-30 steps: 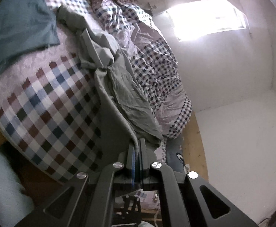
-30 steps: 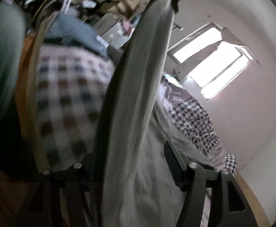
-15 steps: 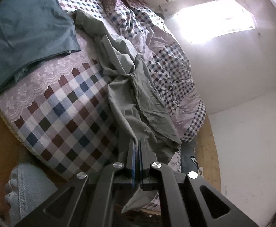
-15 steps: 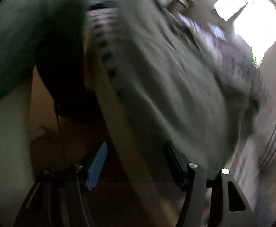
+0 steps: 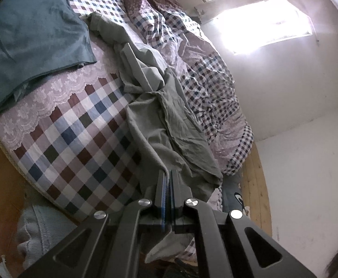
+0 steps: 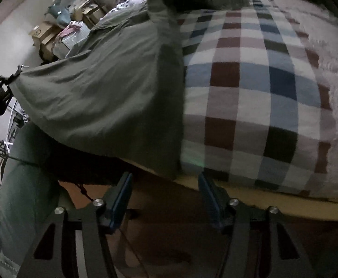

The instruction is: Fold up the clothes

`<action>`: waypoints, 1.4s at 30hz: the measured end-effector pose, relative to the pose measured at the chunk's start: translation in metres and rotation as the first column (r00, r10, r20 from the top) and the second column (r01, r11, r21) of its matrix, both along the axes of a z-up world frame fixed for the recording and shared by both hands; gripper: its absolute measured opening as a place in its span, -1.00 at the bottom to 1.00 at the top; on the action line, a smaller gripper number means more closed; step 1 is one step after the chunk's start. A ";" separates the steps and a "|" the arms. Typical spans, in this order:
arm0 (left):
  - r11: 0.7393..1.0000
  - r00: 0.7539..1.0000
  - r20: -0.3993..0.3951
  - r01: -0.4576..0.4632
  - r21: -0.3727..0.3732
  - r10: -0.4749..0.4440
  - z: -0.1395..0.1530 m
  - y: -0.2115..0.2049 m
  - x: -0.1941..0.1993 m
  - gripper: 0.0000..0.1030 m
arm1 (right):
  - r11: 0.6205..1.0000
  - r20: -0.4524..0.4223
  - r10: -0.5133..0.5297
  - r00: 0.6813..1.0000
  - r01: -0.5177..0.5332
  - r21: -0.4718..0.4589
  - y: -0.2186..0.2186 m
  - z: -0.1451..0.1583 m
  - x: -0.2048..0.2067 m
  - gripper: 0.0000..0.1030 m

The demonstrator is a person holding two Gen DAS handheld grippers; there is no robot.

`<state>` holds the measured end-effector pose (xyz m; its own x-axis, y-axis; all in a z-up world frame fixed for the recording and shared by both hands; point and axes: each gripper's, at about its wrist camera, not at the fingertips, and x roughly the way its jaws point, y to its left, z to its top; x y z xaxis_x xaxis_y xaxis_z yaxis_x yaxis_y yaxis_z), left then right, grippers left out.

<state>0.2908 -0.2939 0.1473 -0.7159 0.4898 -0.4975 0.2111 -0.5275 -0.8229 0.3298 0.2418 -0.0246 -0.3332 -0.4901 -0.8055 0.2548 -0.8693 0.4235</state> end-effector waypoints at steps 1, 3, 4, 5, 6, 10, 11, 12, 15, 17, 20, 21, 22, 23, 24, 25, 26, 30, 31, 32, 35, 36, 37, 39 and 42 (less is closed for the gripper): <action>1.000 1.000 0.001 -0.002 -0.003 0.002 0.000 0.000 0.000 -0.98 | 1.000 0.002 -0.002 1.000 0.002 0.002 0.001 -0.005 0.000 0.11; 1.000 1.000 0.003 -0.005 -0.009 0.005 0.000 0.000 0.000 -0.98 | 1.000 0.009 -0.008 1.000 0.008 -0.012 0.003 -0.015 -0.002 0.09; 1.000 1.000 0.003 -0.006 -0.012 0.006 0.000 0.000 0.000 -0.98 | 1.000 0.012 -0.011 1.000 0.011 -0.020 0.005 -0.019 -0.002 0.08; 1.000 1.000 0.005 -0.005 -0.014 0.005 0.000 0.000 0.000 -0.98 | 1.000 0.011 -0.012 1.000 0.012 -0.025 0.006 -0.021 -0.002 0.08; 1.000 1.000 0.008 -0.006 -0.016 0.006 0.000 0.000 0.000 -0.98 | 1.000 0.009 -0.013 1.000 0.014 -0.028 0.007 -0.021 -0.001 0.07; 1.000 1.000 0.014 -0.012 -0.020 0.012 -0.002 -0.001 0.001 -0.98 | 0.999 0.024 -0.018 1.000 0.019 -0.043 0.002 -0.024 -0.005 -0.27; 1.000 1.000 0.014 -0.013 -0.021 0.013 -0.002 -0.002 0.002 -0.98 | 0.999 0.027 -0.016 1.000 0.017 -0.042 0.001 -0.024 -0.004 -0.43; 1.000 1.000 0.014 -0.013 -0.021 0.013 -0.002 -0.002 0.002 -0.98 | 0.999 0.029 -0.013 0.999 0.014 -0.044 0.000 -0.024 -0.004 -0.49; 1.000 1.000 0.013 -0.014 -0.022 0.014 -0.002 -0.003 0.004 -0.98 | 0.998 0.032 -0.006 0.999 0.007 -0.059 -0.001 -0.026 -0.004 -0.49; 1.000 1.000 0.015 -0.012 -0.020 0.013 -0.003 -0.003 0.004 -0.98 | 0.996 0.045 0.002 0.999 0.002 -0.093 0.003 -0.029 -0.007 -0.46; 1.000 1.000 0.013 -0.005 -0.019 0.006 -0.003 -0.002 0.004 -0.98 | 0.985 0.067 0.013 0.998 -0.001 -0.174 0.010 -0.035 -0.012 -0.46; 1.000 1.000 0.012 -0.004 -0.018 0.005 -0.003 -0.002 0.005 -0.98 | 0.979 0.074 0.018 0.997 -0.002 -0.202 0.013 -0.037 -0.014 -0.46; 1.000 1.000 0.013 -0.005 -0.018 0.005 -0.003 -0.002 0.005 -0.98 | 0.975 0.077 0.024 0.997 -0.006 -0.222 0.016 -0.039 -0.015 -0.45; 1.000 1.000 0.014 -0.006 -0.016 0.006 -0.003 -0.003 0.005 -0.98 | 0.972 0.074 0.031 0.997 -0.013 -0.233 0.018 -0.040 -0.016 -0.44; 1.000 1.000 0.016 -0.008 -0.015 0.008 -0.004 -0.003 0.005 -0.98 | 0.970 0.068 0.037 0.997 -0.019 -0.242 0.020 -0.040 -0.017 -0.42; 1.000 1.000 0.018 -0.010 -0.013 0.011 -0.005 -0.004 0.005 -0.98 | 0.968 0.062 0.043 0.997 -0.026 -0.251 0.020 -0.040 -0.017 -0.35; 1.000 1.000 0.019 -0.012 -0.013 0.012 -0.005 -0.004 0.005 -0.98 | 0.965 0.057 0.045 0.997 -0.029 -0.262 0.021 -0.040 -0.017 -0.28; 1.000 1.000 0.021 -0.014 -0.018 0.014 -0.005 -0.004 0.004 -0.98 | 0.953 0.050 0.057 0.997 -0.039 -0.302 0.018 -0.040 -0.020 -0.12; 1.000 1.000 0.022 -0.014 -0.019 0.015 -0.006 -0.004 0.004 -0.98 | 0.952 0.048 0.059 0.997 -0.041 -0.302 0.017 -0.040 -0.020 -0.12; 1.000 1.000 0.024 -0.015 -0.021 0.016 -0.006 -0.004 0.004 -0.98 | 0.951 0.048 0.055 0.997 -0.038 -0.306 0.017 -0.040 -0.020 -0.12; 1.000 0.999 0.031 -0.019 -0.024 0.020 -0.008 -0.004 0.004 -0.98 | 0.949 0.050 0.037 0.998 -0.019 -0.314 0.019 -0.042 -0.022 -0.20; 1.000 0.999 0.033 -0.020 -0.022 0.021 -0.009 -0.004 0.004 -0.98 | 0.954 0.055 0.029 0.998 -0.011 -0.300 0.020 -0.041 -0.021 -0.27; 1.000 0.999 0.035 -0.021 -0.021 0.022 -0.009 -0.005 0.004 -0.98 | 0.960 0.059 0.021 0.998 -0.004 -0.281 0.021 -0.041 -0.020 -0.56; 1.000 0.999 0.036 -0.021 -0.020 0.021 -0.009 -0.005 0.003 -0.98 | 0.973 0.068 0.015 0.998 0.001 -0.229 0.019 -0.039 -0.017 -0.78; 1.000 0.999 0.038 -0.015 -0.020 0.016 -0.009 -0.004 0.003 -0.98 | 0.984 0.061 0.026 0.998 -0.014 -0.180 0.013 -0.023 -0.010 -0.93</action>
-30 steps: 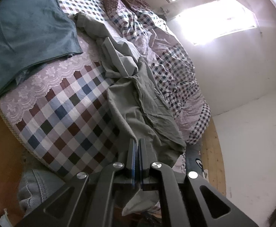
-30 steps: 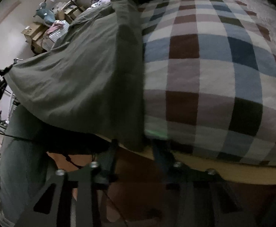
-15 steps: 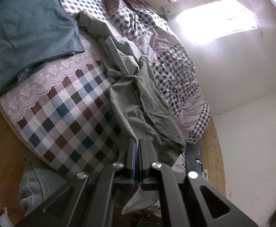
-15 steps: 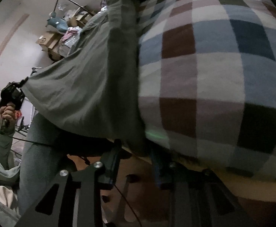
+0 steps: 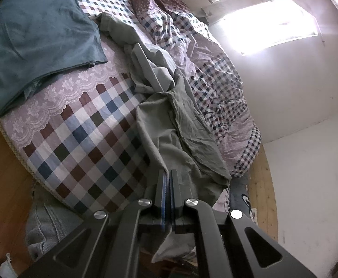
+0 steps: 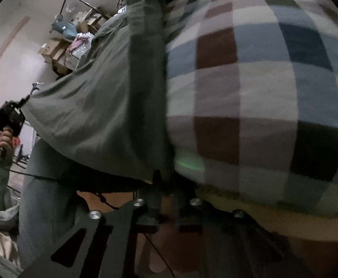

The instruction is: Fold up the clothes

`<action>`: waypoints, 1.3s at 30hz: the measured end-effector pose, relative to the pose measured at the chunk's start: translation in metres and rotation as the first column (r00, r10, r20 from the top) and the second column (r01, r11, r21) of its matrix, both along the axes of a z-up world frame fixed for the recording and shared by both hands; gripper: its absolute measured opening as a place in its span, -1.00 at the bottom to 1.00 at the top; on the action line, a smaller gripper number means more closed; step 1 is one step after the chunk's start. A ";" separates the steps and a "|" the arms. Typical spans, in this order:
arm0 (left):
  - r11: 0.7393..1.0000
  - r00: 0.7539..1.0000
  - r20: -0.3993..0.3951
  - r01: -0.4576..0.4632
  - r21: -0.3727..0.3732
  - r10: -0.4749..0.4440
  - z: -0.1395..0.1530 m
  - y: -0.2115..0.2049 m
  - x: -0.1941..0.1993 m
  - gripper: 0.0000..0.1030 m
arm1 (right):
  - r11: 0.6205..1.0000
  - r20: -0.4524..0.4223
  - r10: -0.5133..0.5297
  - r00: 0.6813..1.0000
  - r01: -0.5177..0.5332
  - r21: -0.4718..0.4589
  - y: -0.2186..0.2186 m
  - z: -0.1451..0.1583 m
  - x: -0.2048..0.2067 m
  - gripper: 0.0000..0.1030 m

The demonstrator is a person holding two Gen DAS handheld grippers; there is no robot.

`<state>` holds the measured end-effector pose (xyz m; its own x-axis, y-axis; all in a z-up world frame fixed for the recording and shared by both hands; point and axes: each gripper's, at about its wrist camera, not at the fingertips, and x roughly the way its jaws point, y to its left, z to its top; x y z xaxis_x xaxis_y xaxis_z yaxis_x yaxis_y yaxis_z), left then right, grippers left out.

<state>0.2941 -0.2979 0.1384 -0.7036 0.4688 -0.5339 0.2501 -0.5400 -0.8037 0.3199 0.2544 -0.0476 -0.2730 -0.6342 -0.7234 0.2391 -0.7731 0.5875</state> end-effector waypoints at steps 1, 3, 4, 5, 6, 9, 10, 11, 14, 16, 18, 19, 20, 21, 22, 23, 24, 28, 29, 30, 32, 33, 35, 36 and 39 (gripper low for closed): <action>1.000 1.000 0.000 0.001 0.001 -0.001 0.000 0.000 0.000 -0.98 | 1.000 -0.008 0.009 1.000 -0.009 0.013 -0.002 0.009 0.003 -0.94; 1.000 1.000 -0.001 0.002 0.007 -0.002 0.000 -0.002 0.001 -0.98 | 0.999 -0.029 0.028 0.999 -0.027 0.034 -0.005 0.029 0.009 -0.94; 1.000 1.000 -0.003 0.004 0.009 -0.004 0.001 -0.003 0.002 -0.98 | 0.999 -0.044 0.037 0.998 -0.035 0.039 -0.006 0.041 0.012 -0.94; 1.000 1.000 -0.005 0.006 0.011 -0.006 0.001 -0.004 0.002 -0.98 | 0.998 -0.065 0.043 0.997 -0.041 0.038 -0.006 0.058 0.016 -0.95; 1.000 1.000 -0.008 0.008 0.013 -0.007 0.002 -0.006 0.004 -0.98 | 0.999 -0.089 0.041 0.995 -0.038 0.032 -0.004 0.074 0.019 -0.95; 1.000 1.000 -0.026 0.014 0.023 -0.013 0.006 -0.011 0.007 -0.98 | 1.000 -0.176 0.017 0.984 -0.017 0.005 0.000 0.128 0.023 -0.95; 1.000 0.999 -0.036 0.017 0.022 -0.016 0.009 -0.012 0.008 -0.98 | 1.000 -0.208 0.003 0.978 -0.004 -0.008 0.002 0.147 0.024 -0.95; 1.000 0.999 -0.046 0.022 0.021 -0.021 0.012 -0.014 0.009 -0.98 | 1.000 -0.240 -0.013 0.971 0.008 -0.022 0.003 0.166 0.025 -0.96; 0.999 0.996 -0.087 0.037 0.018 -0.035 0.024 -0.020 0.009 -0.98 | 0.997 -0.329 -0.050 0.943 0.028 -0.069 -0.001 0.219 0.031 -0.97; 0.999 0.992 -0.121 0.047 0.016 -0.045 0.036 -0.025 0.008 -0.99 | 0.995 -0.379 -0.072 0.923 0.037 -0.098 -0.010 0.250 0.038 -0.98; 0.998 0.986 -0.158 0.060 0.027 -0.055 0.047 -0.030 0.008 -0.99 | 0.992 -0.414 -0.094 0.905 0.048 -0.121 -0.017 0.273 0.046 -0.98; 0.998 0.984 -0.171 0.064 0.027 -0.059 0.051 -0.032 0.008 -0.99 | 0.990 -0.434 -0.107 0.895 0.056 -0.128 -0.023 0.285 0.050 -0.98; 0.997 0.981 -0.185 0.070 0.029 -0.063 0.057 -0.034 0.009 -0.99 | 0.990 -0.449 -0.110 0.887 0.059 -0.127 -0.028 0.295 0.055 -0.98; 0.996 0.977 -0.200 0.077 0.036 -0.069 0.062 -0.035 0.010 -0.99 | 0.991 -0.462 -0.111 0.880 0.060 -0.123 -0.033 0.304 0.059 -0.98; 0.996 0.974 -0.215 0.084 0.041 -0.074 0.068 -0.037 0.012 -0.99 | 0.990 -0.472 -0.114 0.874 0.062 -0.124 -0.037 0.312 0.062 -0.98; 0.995 0.970 -0.230 0.092 0.045 -0.079 0.073 -0.038 0.014 -0.99 | 0.990 -0.479 -0.119 0.870 0.068 -0.124 -0.039 0.319 0.067 -0.98; 0.994 0.966 -0.244 0.101 0.050 -0.085 0.079 -0.040 0.016 -0.99 | 0.988 -0.484 -0.132 0.865 0.079 -0.129 -0.041 0.326 0.070 -0.98; 0.989 0.954 -0.280 0.129 0.071 -0.104 0.094 -0.043 0.028 -1.00 | 0.979 -0.501 -0.193 0.844 0.134 -0.153 -0.043 0.346 0.086 -0.98; 0.988 0.951 -0.288 0.137 0.074 -0.111 0.097 -0.044 0.032 -1.00 | 0.977 -0.502 -0.206 0.840 0.146 -0.158 -0.043 0.350 0.090 -0.98; 0.986 0.948 -0.297 0.145 0.077 -0.116 0.100 -0.045 0.036 -1.00 | 0.975 -0.504 -0.214 0.837 0.154 -0.158 -0.043 0.353 0.096 -0.98; 0.985 0.943 -0.311 0.150 0.084 -0.117 0.105 -0.049 0.045 -1.00 | 0.973 -0.511 -0.228 0.829 0.170 -0.158 -0.043 0.359 0.107 -0.98; 0.985 0.941 -0.317 0.151 0.086 -0.117 0.107 -0.051 0.051 -1.00 | 0.971 -0.515 -0.237 0.824 0.178 -0.160 -0.042 0.363 0.113 -0.98; 0.984 0.938 -0.327 0.154 0.090 -0.117 0.110 -0.056 0.062 -1.00 | 0.965 -0.522 -0.260 0.812 0.200 -0.169 -0.040 0.368 0.126 -0.98; 0.983 0.936 -0.333 0.157 0.093 -0.118 0.112 -0.058 0.069 -1.00 | 0.962 -0.525 -0.270 0.807 0.208 -0.176 -0.039 0.371 0.131 -0.98; 0.982 0.930 -0.349 0.162 0.101 -0.117 0.117 -0.063 0.085 -1.00 | 0.956 -0.554 -0.293 0.780 0.219 -0.196 -0.039 0.380 0.158 -0.98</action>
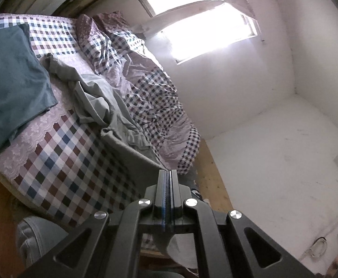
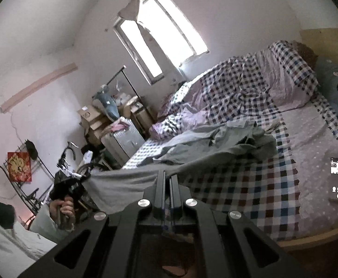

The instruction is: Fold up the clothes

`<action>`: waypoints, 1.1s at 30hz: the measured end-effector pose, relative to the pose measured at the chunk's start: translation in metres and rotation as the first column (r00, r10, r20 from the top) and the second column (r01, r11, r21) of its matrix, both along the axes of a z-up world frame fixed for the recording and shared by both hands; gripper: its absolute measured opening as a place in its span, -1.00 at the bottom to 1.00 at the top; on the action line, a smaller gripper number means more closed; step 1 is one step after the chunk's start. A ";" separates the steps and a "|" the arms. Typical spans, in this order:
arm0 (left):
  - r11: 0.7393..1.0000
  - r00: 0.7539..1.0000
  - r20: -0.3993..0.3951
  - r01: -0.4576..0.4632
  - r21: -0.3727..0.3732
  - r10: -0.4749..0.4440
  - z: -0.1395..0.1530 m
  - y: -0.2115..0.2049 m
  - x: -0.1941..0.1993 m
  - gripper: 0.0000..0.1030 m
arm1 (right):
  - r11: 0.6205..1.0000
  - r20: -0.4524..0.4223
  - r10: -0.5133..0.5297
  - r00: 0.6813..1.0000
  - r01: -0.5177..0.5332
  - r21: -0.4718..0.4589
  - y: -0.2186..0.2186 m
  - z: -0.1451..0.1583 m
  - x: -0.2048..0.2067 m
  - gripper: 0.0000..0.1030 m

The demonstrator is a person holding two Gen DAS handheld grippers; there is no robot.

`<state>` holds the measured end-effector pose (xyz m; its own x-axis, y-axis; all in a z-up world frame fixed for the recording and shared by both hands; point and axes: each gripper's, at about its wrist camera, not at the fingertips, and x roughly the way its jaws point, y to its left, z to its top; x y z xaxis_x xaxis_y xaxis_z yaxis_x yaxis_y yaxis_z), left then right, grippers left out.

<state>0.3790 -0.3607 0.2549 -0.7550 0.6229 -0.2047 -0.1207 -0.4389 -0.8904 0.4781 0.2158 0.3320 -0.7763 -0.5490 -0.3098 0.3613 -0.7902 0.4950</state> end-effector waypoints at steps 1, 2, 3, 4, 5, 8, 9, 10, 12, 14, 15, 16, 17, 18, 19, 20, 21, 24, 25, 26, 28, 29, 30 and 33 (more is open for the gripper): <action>1.000 1.000 -0.007 0.000 0.004 0.000 0.002 -0.002 0.005 -1.00 | 1.000 -0.014 -0.001 1.000 0.001 -0.002 0.000 0.003 0.007 -0.98; 1.000 1.000 -0.017 0.001 0.008 -0.001 0.005 -0.003 0.012 -1.00 | 1.000 -0.028 -0.002 1.000 0.002 -0.005 -0.001 0.007 0.014 -0.98; 1.000 1.000 -0.028 0.002 0.010 -0.001 0.009 -0.004 0.019 -1.00 | 1.000 -0.040 0.000 0.999 0.000 -0.006 -0.001 0.010 0.020 -0.98; 1.000 0.999 -0.036 0.003 0.008 -0.003 0.013 -0.005 0.024 -1.00 | 1.000 -0.053 0.003 0.999 -0.003 -0.005 -0.002 0.014 0.025 -0.98; 1.000 0.999 -0.045 0.005 0.007 -0.004 0.016 -0.005 0.030 -1.00 | 1.000 -0.076 0.011 0.997 -0.010 0.006 -0.002 0.021 0.034 -0.98; 1.000 0.998 -0.064 0.008 0.004 -0.008 0.026 -0.006 0.047 -1.00 | 0.999 -0.139 0.044 0.989 -0.041 0.021 -0.003 0.037 0.051 -0.98; 1.000 0.998 -0.068 0.008 0.005 -0.008 0.029 -0.007 0.052 -1.00 | 0.998 -0.161 0.056 0.985 -0.053 0.020 -0.003 0.042 0.056 -0.98; 1.000 0.997 -0.073 0.010 0.008 -0.009 0.032 -0.007 0.057 -1.00 | 0.998 -0.175 0.063 0.983 -0.060 0.020 -0.004 0.045 0.060 -0.98; 1.000 0.997 -0.081 0.011 0.011 -0.010 0.038 -0.006 0.064 -1.00 | 0.996 -0.201 0.083 0.976 -0.084 0.005 -0.003 0.047 0.071 -0.98; 1.000 0.997 -0.082 0.014 0.015 -0.013 0.041 -0.005 0.066 -1.00 | 0.996 -0.200 0.081 0.976 -0.084 -0.008 -0.002 0.044 0.072 -0.98; 1.000 0.996 -0.083 0.016 0.016 -0.014 0.043 -0.005 0.067 -1.00 | 0.996 -0.201 0.075 0.977 -0.082 -0.025 -0.001 0.041 0.071 -0.98; 1.000 0.996 -0.084 0.018 0.019 -0.017 0.044 -0.004 0.067 -1.00 | 0.996 -0.204 0.065 0.977 -0.075 -0.042 0.002 0.039 0.069 -0.98; 1.000 0.996 -0.082 0.021 0.021 -0.019 0.044 -0.004 0.063 -1.00 | 0.996 -0.203 0.044 0.978 -0.059 -0.067 0.007 0.035 0.066 -0.98; 0.999 0.997 -0.075 0.022 0.024 -0.020 0.044 -0.003 0.057 -1.00 | 0.995 -0.201 0.021 0.979 -0.041 -0.095 0.012 0.032 0.062 -0.98; 0.999 0.998 -0.062 0.020 0.027 -0.019 0.044 -0.003 0.051 -1.00 | 0.993 -0.188 -0.012 0.982 -0.010 -0.117 0.018 0.028 0.057 -0.98; 0.999 0.999 -0.047 0.020 0.032 -0.018 0.042 -0.003 0.041 -0.99 | 0.990 -0.172 -0.048 0.984 0.024 -0.136 0.024 0.023 0.051 -0.98; 0.999 0.999 -0.027 0.018 0.037 -0.017 0.040 -0.003 0.029 -0.99 | 0.985 -0.149 -0.081 0.985 0.056 -0.166 0.032 0.017 0.040 -0.98; 0.999 0.999 0.033 0.017 0.040 -0.018 0.031 0.004 -0.011 -0.99 | 0.966 -0.055 -0.158 0.986 0.143 -0.214 0.051 -0.004 0.005 -0.98; 0.999 0.998 0.056 0.017 0.040 -0.020 0.027 0.007 -0.025 -0.99 | 0.960 -0.021 -0.174 0.985 0.165 -0.228 0.056 -0.013 -0.007 -0.98; 0.999 0.996 0.085 0.018 0.041 -0.022 0.021 0.011 -0.041 -0.99 | 0.955 0.019 -0.184 0.983 0.183 -0.234 0.059 -0.023 -0.022 -0.97; 0.999 0.989 0.143 0.019 0.042 -0.025 0.009 0.018 -0.073 -0.99 | 0.948 0.088 -0.196 0.977 0.212 -0.237 0.064 -0.041 -0.049 -0.97; 0.999 0.985 0.173 0.018 0.041 -0.025 0.000 0.021 -0.090 -0.99 | 0.946 0.128 -0.202 0.971 0.227 -0.233 0.066 -0.052 -0.067 -0.97; 0.999 0.979 0.201 0.015 0.039 -0.022 -0.010 0.024 -0.108 -0.99 | 0.944 0.165 -0.208 0.964 0.242 -0.225 0.068 -0.061 -0.082 -0.97; 1.000 0.956 0.293 0.004 0.022 -0.010 -0.043 0.032 -0.161 -0.99 | 0.941 0.251 -0.220 0.943 0.272 -0.199 0.071 -0.088 -0.121 -0.97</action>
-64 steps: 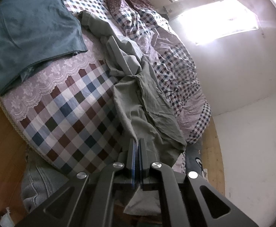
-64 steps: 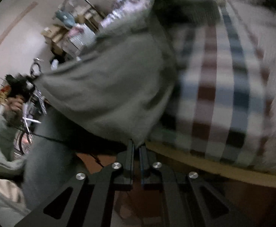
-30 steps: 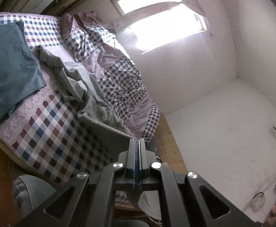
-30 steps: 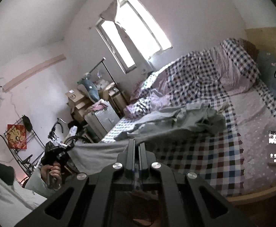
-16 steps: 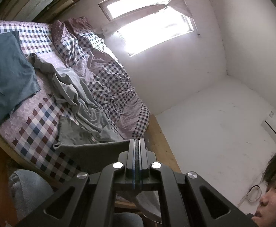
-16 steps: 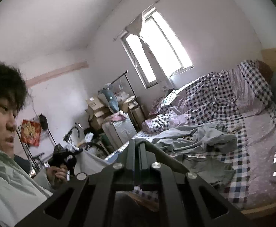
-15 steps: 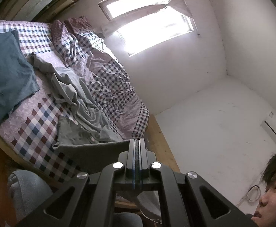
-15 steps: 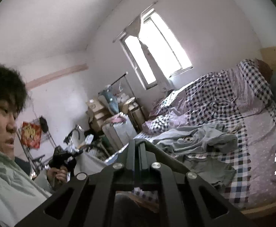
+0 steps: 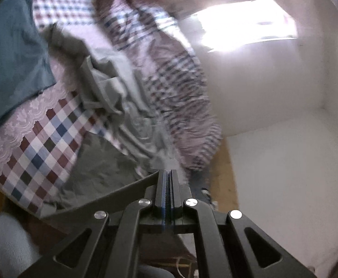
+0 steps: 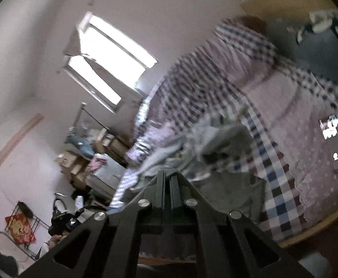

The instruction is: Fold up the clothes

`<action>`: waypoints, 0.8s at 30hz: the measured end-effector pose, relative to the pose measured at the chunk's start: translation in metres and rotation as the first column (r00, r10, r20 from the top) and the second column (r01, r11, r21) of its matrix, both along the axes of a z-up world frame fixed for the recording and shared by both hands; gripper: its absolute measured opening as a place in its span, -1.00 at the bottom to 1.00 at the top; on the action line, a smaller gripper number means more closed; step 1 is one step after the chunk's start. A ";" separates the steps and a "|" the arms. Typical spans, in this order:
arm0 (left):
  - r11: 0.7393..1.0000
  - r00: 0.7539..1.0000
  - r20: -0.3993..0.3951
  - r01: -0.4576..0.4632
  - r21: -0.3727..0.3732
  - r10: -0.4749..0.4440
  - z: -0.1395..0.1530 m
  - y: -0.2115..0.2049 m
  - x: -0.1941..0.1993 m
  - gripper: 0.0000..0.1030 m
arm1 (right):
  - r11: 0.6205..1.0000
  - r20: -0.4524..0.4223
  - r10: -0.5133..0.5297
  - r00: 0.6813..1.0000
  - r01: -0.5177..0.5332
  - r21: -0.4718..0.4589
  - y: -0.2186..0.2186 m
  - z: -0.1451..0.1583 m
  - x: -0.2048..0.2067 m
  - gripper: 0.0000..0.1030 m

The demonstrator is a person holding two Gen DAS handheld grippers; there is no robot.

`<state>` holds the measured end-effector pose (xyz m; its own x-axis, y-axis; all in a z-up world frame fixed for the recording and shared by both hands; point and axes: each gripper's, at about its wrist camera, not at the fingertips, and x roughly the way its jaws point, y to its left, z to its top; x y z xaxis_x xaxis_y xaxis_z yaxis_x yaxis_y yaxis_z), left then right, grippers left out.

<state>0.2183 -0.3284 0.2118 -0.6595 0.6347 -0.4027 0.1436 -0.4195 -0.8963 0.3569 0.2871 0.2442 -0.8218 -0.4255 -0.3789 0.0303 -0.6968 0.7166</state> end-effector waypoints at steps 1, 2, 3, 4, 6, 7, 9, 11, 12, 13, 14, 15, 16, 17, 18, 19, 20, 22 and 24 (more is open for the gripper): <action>1.000 1.000 0.031 -0.003 -0.006 0.003 -0.013 0.003 -0.017 -0.99 | 1.000 0.034 -0.006 0.999 0.006 0.002 0.002 -0.010 -0.016 -0.97; 1.000 0.998 0.062 -0.005 -0.012 0.006 -0.026 0.006 -0.033 -0.99 | 1.000 0.068 -0.013 0.998 0.013 0.005 0.004 -0.021 -0.031 -0.97; 1.000 0.996 0.088 -0.008 -0.018 0.009 -0.038 0.008 -0.049 -0.99 | 1.000 0.090 -0.020 0.996 0.020 0.005 0.006 -0.029 -0.043 -0.97; 1.000 0.994 0.106 -0.010 -0.024 0.013 -0.049 0.011 -0.063 -0.99 | 1.000 0.109 -0.027 0.994 0.027 0.004 0.008 -0.036 -0.054 -0.97; 0.999 0.989 0.148 -0.017 -0.034 0.022 -0.072 0.017 -0.093 -0.99 | 0.998 0.159 -0.055 0.986 0.055 0.005 0.013 -0.055 -0.081 -0.97; 0.999 0.984 0.174 -0.023 -0.040 0.029 -0.086 0.020 -0.111 -0.99 | 0.998 0.181 -0.063 0.981 0.065 -0.002 0.016 -0.064 -0.094 -0.97; 0.998 0.977 0.208 -0.030 -0.058 0.041 -0.107 0.026 -0.138 -0.99 | 0.997 0.223 -0.074 0.972 0.079 -0.013 0.022 -0.083 -0.119 -0.97; 0.996 0.969 0.240 -0.038 -0.078 0.056 -0.126 0.032 -0.162 -0.99 | 0.996 0.269 -0.083 0.959 0.088 -0.009 0.026 -0.103 -0.148 -0.97; 0.996 0.965 0.253 -0.042 -0.085 0.062 -0.136 0.035 -0.175 -0.99 | 0.996 0.292 -0.084 0.953 0.090 -0.006 0.028 -0.113 -0.163 -0.97; 0.995 0.963 0.262 -0.044 -0.093 0.067 -0.143 0.037 -0.184 -0.99 | 0.996 0.306 -0.085 0.948 0.090 -0.002 0.029 -0.120 -0.173 -0.97; 0.993 0.960 0.270 -0.048 -0.104 0.075 -0.149 0.039 -0.194 -0.99 | 0.995 0.325 -0.091 0.941 0.095 0.005 0.033 -0.131 -0.186 -0.97; 0.991 0.958 0.274 -0.055 -0.119 0.086 -0.156 0.042 -0.203 -0.99 | 0.995 0.346 -0.092 0.934 0.097 0.003 0.037 -0.142 -0.199 -0.97; 0.989 0.956 0.275 -0.064 -0.134 0.099 -0.162 0.043 -0.211 -0.99 | 0.995 0.375 -0.091 0.923 0.101 -0.008 0.041 -0.153 -0.210 -0.97; 0.986 0.955 0.274 -0.078 -0.146 0.116 -0.168 0.043 -0.218 -0.99 | 0.993 0.399 -0.096 0.912 0.113 -0.019 0.046 -0.164 -0.218 -0.98; 0.983 0.951 0.276 -0.098 -0.154 0.138 -0.175 0.043 -0.225 -0.99 | 0.991 0.428 -0.099 0.898 0.128 -0.041 0.051 -0.179 -0.228 -0.98; 0.981 0.950 0.274 -0.112 -0.158 0.153 -0.182 0.042 -0.231 -0.99 | 0.989 0.452 -0.098 0.887 0.137 -0.053 0.055 -0.190 -0.234 -0.98; 0.978 0.950 0.267 -0.121 -0.169 0.164 -0.187 0.042 -0.236 -0.99 | 0.989 0.481 -0.096 0.871 0.139 -0.054 0.057 -0.203 -0.241 -0.98; 0.967 0.950 0.246 -0.139 -0.212 0.190 -0.195 0.042 -0.241 -0.99 | 0.989 0.543 -0.092 0.835 0.141 -0.049 0.061 -0.234 -0.257 -0.97; 0.957 0.958 0.205 -0.146 -0.251 0.200 -0.198 0.041 -0.243 -0.99 | 0.989 0.577 -0.063 0.814 0.127 -0.071 0.065 -0.256 -0.268 -0.97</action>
<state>-0.0246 -0.2873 0.0135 -0.6257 0.3909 -0.6751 0.4193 -0.5613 -0.7136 0.0892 0.3525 -0.0117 -0.5089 -0.4185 -0.7522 -0.4696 -0.5974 0.6501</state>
